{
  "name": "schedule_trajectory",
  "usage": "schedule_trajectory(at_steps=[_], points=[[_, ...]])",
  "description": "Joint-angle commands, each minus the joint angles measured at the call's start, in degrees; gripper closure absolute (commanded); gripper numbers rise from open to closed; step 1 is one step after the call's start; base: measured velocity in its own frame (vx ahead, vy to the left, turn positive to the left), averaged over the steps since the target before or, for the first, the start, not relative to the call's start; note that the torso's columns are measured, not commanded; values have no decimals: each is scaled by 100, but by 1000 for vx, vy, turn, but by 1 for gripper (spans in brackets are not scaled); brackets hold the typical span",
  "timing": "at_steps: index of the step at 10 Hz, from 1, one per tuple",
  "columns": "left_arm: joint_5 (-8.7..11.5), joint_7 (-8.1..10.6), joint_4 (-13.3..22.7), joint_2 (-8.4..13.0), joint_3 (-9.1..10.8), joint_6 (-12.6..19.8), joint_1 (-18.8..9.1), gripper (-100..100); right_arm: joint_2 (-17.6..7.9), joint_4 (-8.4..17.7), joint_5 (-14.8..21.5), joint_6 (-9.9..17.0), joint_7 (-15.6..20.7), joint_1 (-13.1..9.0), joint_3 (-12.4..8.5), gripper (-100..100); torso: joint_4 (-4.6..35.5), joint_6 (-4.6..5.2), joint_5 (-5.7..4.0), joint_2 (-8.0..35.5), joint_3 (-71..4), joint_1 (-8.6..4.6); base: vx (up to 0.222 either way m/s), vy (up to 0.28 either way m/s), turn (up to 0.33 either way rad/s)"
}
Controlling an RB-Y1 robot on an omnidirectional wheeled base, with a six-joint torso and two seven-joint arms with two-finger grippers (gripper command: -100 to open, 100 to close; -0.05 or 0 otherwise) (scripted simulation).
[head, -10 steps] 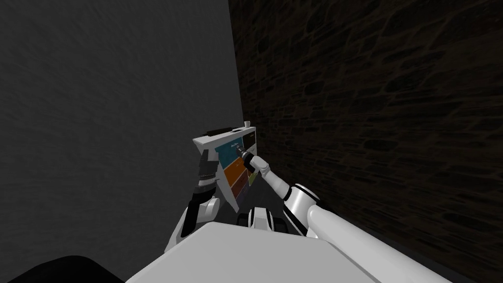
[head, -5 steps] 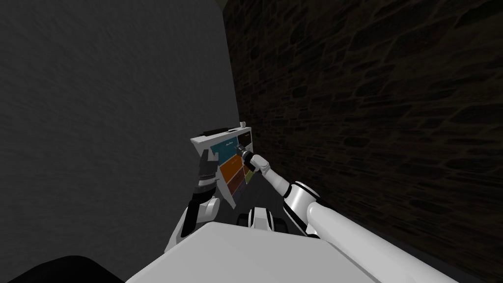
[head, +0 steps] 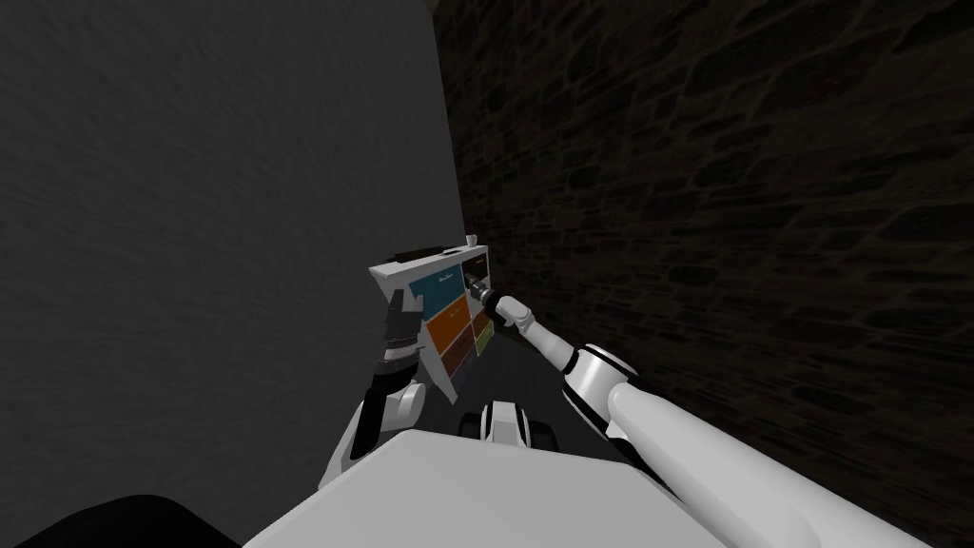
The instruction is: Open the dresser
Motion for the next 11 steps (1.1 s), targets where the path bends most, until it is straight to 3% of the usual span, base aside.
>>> schedule_trajectory(at_steps=[1,3,7,9,10,11], points=[[0,0,0,0,0,0,0,0,-52,223,105,-234,211,-162,-141,-100,2,2,-1,3,2,-6,-7,53,-14],[0,0,0,-1,0,0,0,0,79,314,160,-273,242,-334,-75,-100,1,0,5,1,1,16,-7,89,-22],[0,0,0,-1,-1,0,0,0,79,513,280,-359,312,-709,71,-100,-1,3,-1,-3,-2,-3,-5,88,-14],[0,0,0,-1,-1,0,0,0,276,626,330,-402,332,-891,139,-100,0,2,1,-1,-1,2,-7,96,-19],[0,0,0,-1,-1,0,0,0,268,643,323,-450,408,-805,29,-100,-1,1,1,-3,-2,3,-2,42,0],[0,0,0,0,0,0,0,0,229,772,290,-505,331,-987,21,-100,-1,4,-5,-5,-3,-18,35,85,15]])
